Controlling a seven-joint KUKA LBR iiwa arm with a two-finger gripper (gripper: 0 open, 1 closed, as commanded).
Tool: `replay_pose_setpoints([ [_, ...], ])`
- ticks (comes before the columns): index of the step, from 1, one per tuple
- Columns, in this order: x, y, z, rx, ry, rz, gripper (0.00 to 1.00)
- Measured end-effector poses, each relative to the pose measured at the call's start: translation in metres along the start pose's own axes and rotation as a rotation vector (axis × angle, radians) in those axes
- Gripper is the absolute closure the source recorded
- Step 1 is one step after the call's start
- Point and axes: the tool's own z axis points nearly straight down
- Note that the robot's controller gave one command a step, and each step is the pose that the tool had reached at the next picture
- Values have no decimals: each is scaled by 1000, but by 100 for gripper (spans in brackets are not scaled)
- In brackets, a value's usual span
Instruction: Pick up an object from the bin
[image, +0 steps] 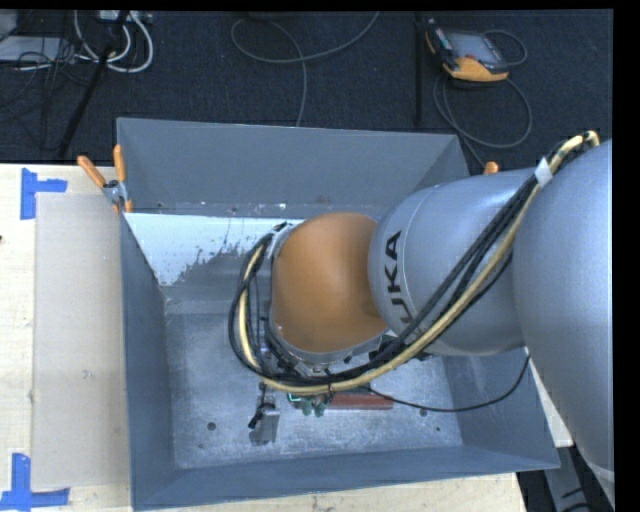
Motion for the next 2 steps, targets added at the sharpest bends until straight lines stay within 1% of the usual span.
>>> replay_pose_setpoints([
  [1,-43,-45,83,2,-3,-151,0],
  [2,-33,-134,80,2,-6,-404,0],
])
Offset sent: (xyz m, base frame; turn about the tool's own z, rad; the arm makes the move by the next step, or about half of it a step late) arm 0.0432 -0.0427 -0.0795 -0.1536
